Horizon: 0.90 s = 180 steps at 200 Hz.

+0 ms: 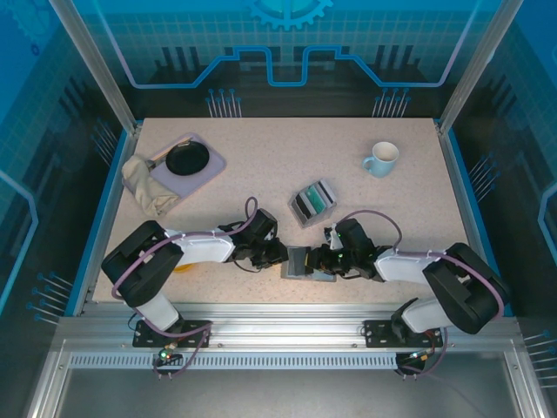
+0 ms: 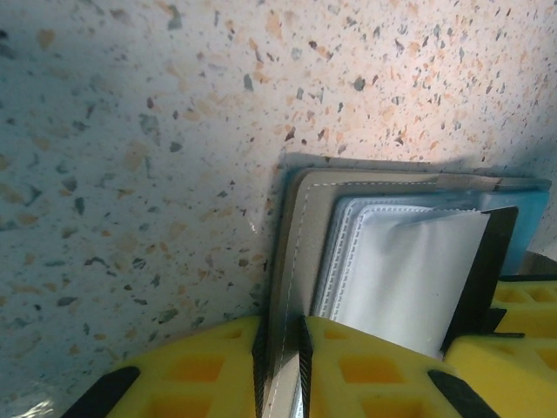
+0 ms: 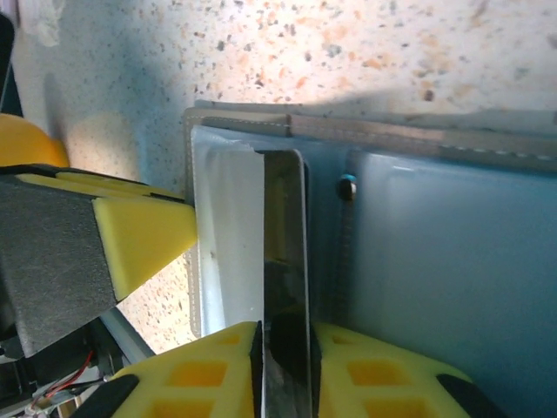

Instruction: Put the credit cards into the card holder

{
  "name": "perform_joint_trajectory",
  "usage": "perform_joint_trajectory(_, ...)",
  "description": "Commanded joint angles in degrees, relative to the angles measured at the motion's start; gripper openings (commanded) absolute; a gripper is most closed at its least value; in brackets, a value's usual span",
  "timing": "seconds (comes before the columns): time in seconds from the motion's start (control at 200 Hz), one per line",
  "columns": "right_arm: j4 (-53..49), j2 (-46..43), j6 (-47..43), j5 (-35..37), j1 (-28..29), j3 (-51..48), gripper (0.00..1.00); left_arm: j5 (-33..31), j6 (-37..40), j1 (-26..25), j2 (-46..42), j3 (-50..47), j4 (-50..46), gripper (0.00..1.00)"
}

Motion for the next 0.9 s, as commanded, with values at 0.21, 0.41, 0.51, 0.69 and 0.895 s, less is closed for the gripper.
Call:
perform_joint_trajectory(0.21,-8.7,-2.4,-3.1,0.4,-1.0,1.6,0.20,-0.7,-0.3,-0.9,0.9,-1.0,-0.8,0.19)
perform_joint_trajectory(0.41,-4.6,0.4,-0.9,-2.7,-1.0,2.1,0.11,-0.5,-0.8,-0.9,0.9,-1.3,-0.4,0.19)
perform_joint_trajectory(0.51,-4.1,1.4,2.6,-1.6,-0.9,2.0,0.07,-0.4,-1.6,-0.9,0.6,-1.5,0.1,0.19)
perform_joint_trajectory(0.69,-0.3,2.3,7.4,-1.5,0.0,2.0,0.08,-0.1,-3.4,-0.9,0.0,-2.4,1.6,0.20)
perform_joint_trajectory(0.895,-1.0,3.8,5.3,-3.6,0.9,4.9,0.10,0.3,-4.2,-0.9,-0.1,-2.7,2.5,0.20)
